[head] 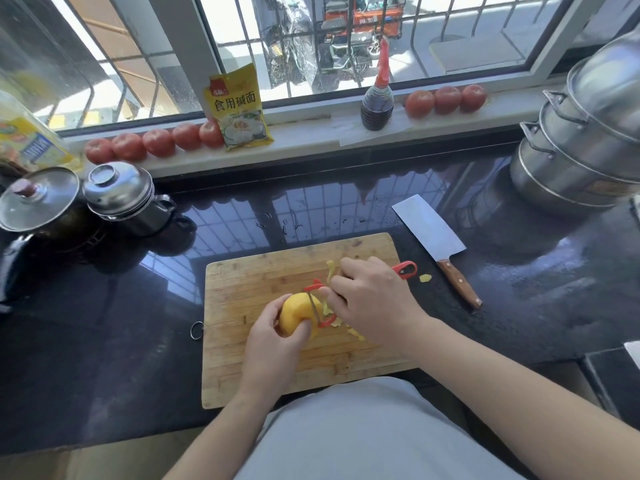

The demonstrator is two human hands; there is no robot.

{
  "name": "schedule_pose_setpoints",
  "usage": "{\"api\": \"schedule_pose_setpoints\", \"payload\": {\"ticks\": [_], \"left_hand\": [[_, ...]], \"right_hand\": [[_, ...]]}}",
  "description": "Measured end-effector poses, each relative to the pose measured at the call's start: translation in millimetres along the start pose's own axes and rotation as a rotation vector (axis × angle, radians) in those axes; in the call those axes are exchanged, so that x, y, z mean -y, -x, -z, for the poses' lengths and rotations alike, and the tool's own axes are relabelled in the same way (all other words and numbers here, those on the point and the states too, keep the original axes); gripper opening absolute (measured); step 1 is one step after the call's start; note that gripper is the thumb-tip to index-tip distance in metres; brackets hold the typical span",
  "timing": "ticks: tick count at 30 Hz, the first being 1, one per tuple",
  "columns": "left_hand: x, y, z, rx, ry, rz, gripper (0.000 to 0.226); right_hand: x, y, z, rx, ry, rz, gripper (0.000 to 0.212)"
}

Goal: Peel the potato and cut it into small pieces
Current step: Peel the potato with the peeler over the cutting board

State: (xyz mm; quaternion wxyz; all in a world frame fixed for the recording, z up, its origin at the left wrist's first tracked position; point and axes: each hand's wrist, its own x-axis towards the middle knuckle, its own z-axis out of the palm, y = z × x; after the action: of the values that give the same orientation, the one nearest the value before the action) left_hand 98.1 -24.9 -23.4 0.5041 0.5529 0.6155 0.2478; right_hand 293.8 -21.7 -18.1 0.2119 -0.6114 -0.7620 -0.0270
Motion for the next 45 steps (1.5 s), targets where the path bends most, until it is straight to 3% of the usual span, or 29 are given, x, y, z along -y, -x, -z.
{"api": "schedule_pose_setpoints", "payload": {"ticks": [12,16,22,26,32,35,41,45], "left_hand": [[-7,-1,1,-0.006,-0.341,-0.079,0.061],[-9,-2,2,-0.013,-0.306,-0.070,0.044],[-12,-2,0,-0.037,-0.256,-0.069,0.041],[-9,0,0,-0.062,-0.180,-0.039,0.036],[-9,-1,7,-0.046,0.176,0.089,0.037],[-8,-3,6,-0.021,0.227,0.131,0.038],[-6,-4,2,0.015,0.172,0.116,0.043],[-9,-8,-1,0.029,0.160,0.123,0.037]], "right_hand": [[-1,-18,15,0.209,0.154,0.447,0.042],[1,-19,10,0.172,0.130,0.385,0.045],[-1,-10,2,0.134,0.125,0.258,0.047],[-14,-1,-13,0.124,0.094,0.075,0.047],[-56,36,-39,0.402,0.240,-0.162,0.052],[-55,39,-38,0.343,0.224,-0.248,0.050],[-25,7,-9,0.018,0.002,-0.046,0.050],[-6,-9,6,0.077,0.059,0.153,0.046]]}}
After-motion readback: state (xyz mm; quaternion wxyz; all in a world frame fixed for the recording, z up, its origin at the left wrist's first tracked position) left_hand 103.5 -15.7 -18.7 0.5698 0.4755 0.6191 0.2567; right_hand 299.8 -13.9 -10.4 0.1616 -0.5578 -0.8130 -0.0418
